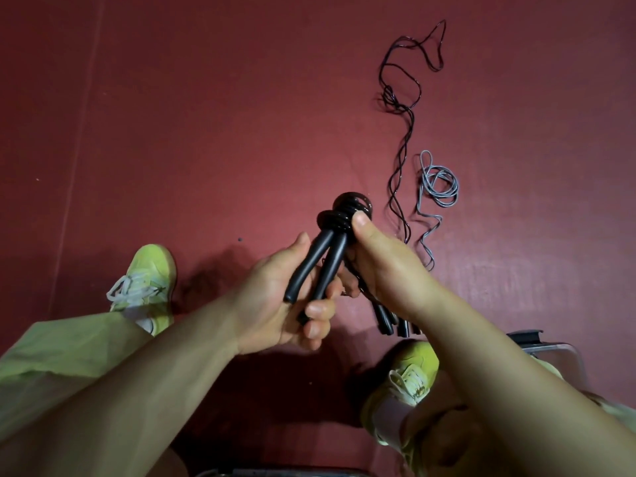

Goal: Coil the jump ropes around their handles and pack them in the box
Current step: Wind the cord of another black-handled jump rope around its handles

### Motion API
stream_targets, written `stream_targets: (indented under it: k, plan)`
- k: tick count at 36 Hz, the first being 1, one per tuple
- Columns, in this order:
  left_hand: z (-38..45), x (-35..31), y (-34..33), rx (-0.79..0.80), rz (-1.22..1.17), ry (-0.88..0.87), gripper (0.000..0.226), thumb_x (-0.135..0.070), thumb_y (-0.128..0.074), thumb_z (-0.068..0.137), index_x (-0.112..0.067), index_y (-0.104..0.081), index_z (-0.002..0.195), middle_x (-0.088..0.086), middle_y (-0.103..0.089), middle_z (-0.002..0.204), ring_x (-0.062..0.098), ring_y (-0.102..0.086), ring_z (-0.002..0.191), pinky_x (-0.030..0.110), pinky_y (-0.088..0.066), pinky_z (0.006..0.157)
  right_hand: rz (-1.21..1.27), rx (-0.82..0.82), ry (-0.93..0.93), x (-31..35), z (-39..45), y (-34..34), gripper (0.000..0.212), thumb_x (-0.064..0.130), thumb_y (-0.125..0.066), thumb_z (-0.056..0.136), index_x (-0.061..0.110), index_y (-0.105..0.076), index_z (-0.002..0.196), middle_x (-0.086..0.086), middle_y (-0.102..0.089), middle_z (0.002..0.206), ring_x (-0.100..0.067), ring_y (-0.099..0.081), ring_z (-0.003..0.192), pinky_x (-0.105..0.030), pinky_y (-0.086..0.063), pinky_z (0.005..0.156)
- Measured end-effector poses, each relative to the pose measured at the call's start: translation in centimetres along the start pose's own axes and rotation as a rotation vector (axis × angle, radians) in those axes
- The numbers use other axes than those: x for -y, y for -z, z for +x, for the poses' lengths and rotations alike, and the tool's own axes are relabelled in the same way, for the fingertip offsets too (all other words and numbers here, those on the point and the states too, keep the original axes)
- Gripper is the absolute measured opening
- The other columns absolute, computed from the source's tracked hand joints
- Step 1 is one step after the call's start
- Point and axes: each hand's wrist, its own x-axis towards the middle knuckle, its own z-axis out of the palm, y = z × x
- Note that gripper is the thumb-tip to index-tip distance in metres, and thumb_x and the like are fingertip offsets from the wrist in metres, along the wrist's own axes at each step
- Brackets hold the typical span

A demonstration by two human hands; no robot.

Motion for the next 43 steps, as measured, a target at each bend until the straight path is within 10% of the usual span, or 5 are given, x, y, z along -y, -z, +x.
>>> stream_targets:
  k: [9,16,25,31,43]
  plan:
    - [1.0,0.3,-0.4,-0.396,0.325,-0.063,0.062,-0.059,-0.018,0.095,-0.012,-0.052,0.073,-0.003,-0.046,0.043,0.016,-0.04,0.038,0.023,-0.033,0.048,-0.085,-0.099,-0.104,0.2,-0.3,-0.1,0.055,0.045,-0.026,0.103,0.008,-0.044,0.066,-0.004,-0.032,0.051,-0.014,-0.026,0.038,-0.021,-0.022,0.04]
    - [1.7,0.3,0.7,-0.569,0.545,-0.145,0.062,-0.054,-0.022,0.097,-0.009,-0.053,0.068,-0.003,-0.046,0.041,0.015,-0.042,0.037,0.021,-0.036,0.044,-0.278,-0.206,-0.172,-0.2,0.1,-0.4,0.06,0.054,-0.028,0.099,0.012,-0.043,0.058,0.004,-0.036,0.037,-0.015,-0.036,0.033,-0.021,-0.03,0.041]
    - [1.6,0.0,2.4,-0.789,0.948,-0.22,0.06,-0.065,-0.037,0.085,-0.01,-0.061,0.085,0.004,-0.058,0.078,0.026,-0.056,0.079,0.038,-0.047,0.08,-0.198,-0.141,-0.15,-0.7,0.1,-0.3,0.09,0.073,-0.026,0.085,-0.01,-0.062,0.09,-0.008,-0.048,0.061,-0.014,-0.04,0.043,-0.025,-0.031,0.047]
    - [1.3,-0.1,2.3,-0.795,1.046,-0.187,0.033,-0.052,-0.06,0.082,-0.019,-0.055,0.079,-0.005,-0.052,0.071,0.012,-0.047,0.063,0.029,-0.033,0.056,-0.153,-0.135,-0.176,-0.5,-0.2,-0.4,0.081,0.082,-0.038,0.073,0.004,-0.06,0.079,-0.009,-0.049,0.065,-0.017,-0.041,0.051,-0.029,-0.031,0.052]
    - [1.1,-0.1,2.3,-0.667,1.085,-0.155,0.048,-0.06,-0.07,0.067,-0.015,-0.055,0.068,-0.005,-0.05,0.058,0.014,-0.044,0.054,0.029,-0.033,0.056,-0.014,-0.208,-0.06,-0.2,-0.3,-0.5,0.032,0.043,-0.045,0.077,0.013,-0.047,0.067,-0.006,-0.041,0.056,-0.014,-0.031,0.045,-0.025,-0.025,0.043]
